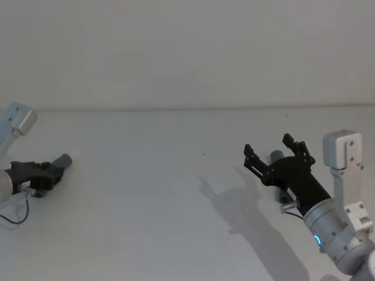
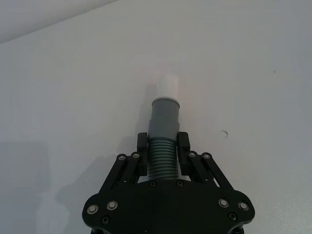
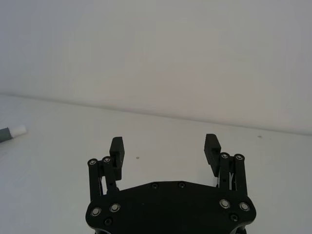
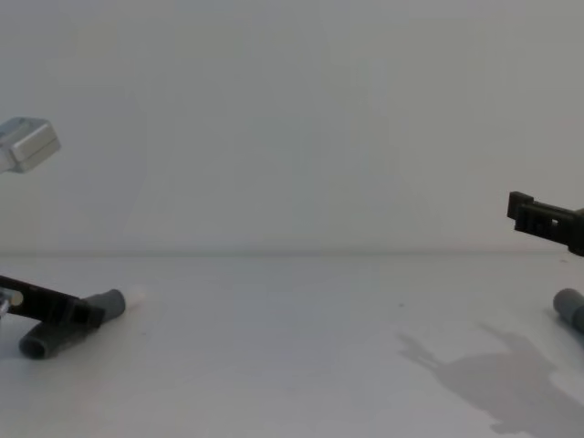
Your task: Use both hands to pick up one end of the pipe from the table, align the ends, and insert them.
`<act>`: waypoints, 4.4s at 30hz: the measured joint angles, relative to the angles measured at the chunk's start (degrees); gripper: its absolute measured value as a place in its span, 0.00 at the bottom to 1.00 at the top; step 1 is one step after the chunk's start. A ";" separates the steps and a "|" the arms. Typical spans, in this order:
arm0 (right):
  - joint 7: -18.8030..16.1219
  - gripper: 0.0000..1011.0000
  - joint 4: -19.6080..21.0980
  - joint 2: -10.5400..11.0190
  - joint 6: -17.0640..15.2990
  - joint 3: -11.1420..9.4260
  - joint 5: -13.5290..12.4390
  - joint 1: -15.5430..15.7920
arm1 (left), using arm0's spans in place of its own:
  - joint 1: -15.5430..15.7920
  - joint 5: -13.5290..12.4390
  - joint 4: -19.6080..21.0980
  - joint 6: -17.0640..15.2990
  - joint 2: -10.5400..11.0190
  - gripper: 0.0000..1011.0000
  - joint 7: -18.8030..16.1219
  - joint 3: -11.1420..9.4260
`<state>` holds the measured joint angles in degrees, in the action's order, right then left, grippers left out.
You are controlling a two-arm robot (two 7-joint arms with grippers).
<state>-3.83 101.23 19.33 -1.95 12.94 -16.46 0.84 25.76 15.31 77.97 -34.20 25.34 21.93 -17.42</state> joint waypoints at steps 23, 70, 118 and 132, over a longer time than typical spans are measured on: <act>3.00 0.99 0.05 -3.09 -15.95 0.10 -0.91 -5.46 | 0.00 0.00 0.00 0.00 0.00 0.32 0.00 0.00; 2.75 0.99 -10.43 -4.23 -34.84 -6.21 -4.75 -15.13 | 0.00 0.00 0.00 0.00 0.00 0.32 0.00 0.00; 5.53 0.99 -8.73 -4.83 -51.24 -3.44 -2.29 -18.93 | 0.00 0.00 0.00 0.00 0.00 0.32 0.00 0.00; 5.00 0.99 -11.18 -5.45 -50.24 -4.12 -2.06 -19.29 | 0.00 0.00 0.00 0.00 0.00 0.32 0.00 0.00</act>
<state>1.18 90.05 13.88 -52.19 8.82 -18.52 -18.45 25.76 15.30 77.98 -34.21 25.34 21.94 -17.43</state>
